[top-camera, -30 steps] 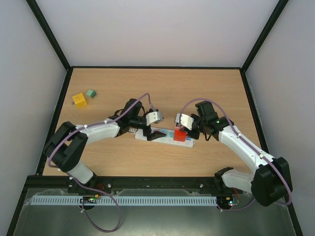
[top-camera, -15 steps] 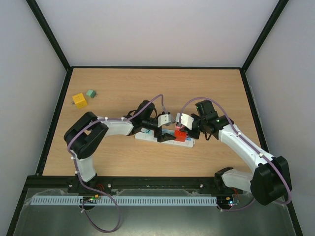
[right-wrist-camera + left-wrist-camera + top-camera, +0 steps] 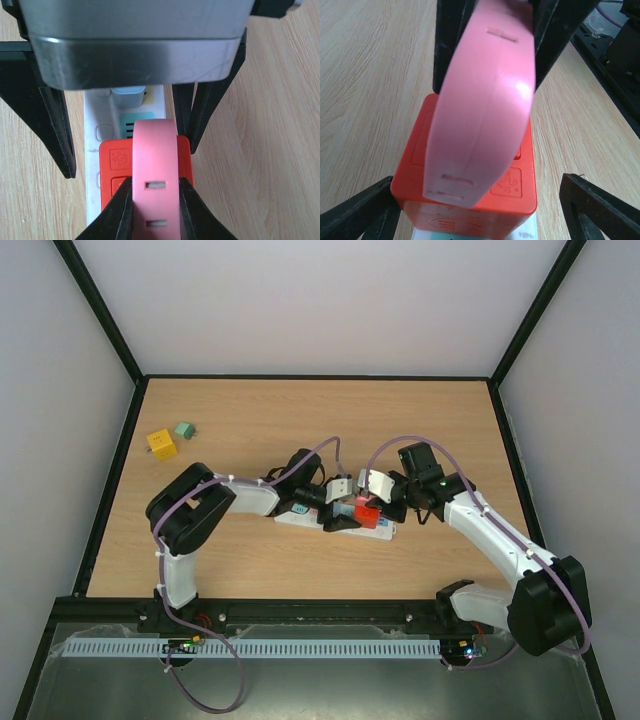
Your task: Pull the plug off the socket
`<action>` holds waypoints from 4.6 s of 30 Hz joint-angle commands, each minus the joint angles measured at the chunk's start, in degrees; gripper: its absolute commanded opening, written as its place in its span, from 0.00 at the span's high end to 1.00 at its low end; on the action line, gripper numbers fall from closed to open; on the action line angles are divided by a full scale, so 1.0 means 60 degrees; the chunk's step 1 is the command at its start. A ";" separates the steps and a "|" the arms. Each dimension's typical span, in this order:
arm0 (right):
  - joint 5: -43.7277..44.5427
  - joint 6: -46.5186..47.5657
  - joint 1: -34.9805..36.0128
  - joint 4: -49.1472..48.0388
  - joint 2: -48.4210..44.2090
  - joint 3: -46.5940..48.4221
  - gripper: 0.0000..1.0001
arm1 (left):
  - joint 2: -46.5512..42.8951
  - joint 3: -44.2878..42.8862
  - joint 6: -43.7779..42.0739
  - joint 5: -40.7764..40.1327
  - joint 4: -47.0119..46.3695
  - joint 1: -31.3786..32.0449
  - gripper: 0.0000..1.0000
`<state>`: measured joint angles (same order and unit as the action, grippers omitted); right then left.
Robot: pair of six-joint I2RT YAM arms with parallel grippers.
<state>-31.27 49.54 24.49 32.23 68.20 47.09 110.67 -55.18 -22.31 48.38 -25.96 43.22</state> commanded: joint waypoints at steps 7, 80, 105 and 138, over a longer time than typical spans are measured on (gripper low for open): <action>-0.0280 0.0093 -0.0083 0.0649 0.0073 0.0130 0.91 | 0.0323 -0.0061 -0.0474 0.0160 -0.0727 0.0232 0.27; -0.2738 -0.3642 -0.1228 0.0666 -0.0114 0.3599 0.94 | -0.2976 -0.0594 0.0210 -0.0067 0.3426 -0.1084 0.01; -0.6242 -0.6909 -0.0130 -0.2308 -0.0357 0.2277 0.93 | -0.6771 -0.2355 0.0196 0.1223 0.9701 -0.2620 0.32; -0.6449 -0.4879 0.0974 -0.0142 -0.0536 0.2321 0.91 | -0.6402 -0.2098 0.1238 0.1795 0.9027 -0.1448 0.43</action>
<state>-68.49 18.31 29.23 29.28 65.93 60.88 71.90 -67.66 -14.02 53.25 29.02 34.22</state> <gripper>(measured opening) 0.152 0.598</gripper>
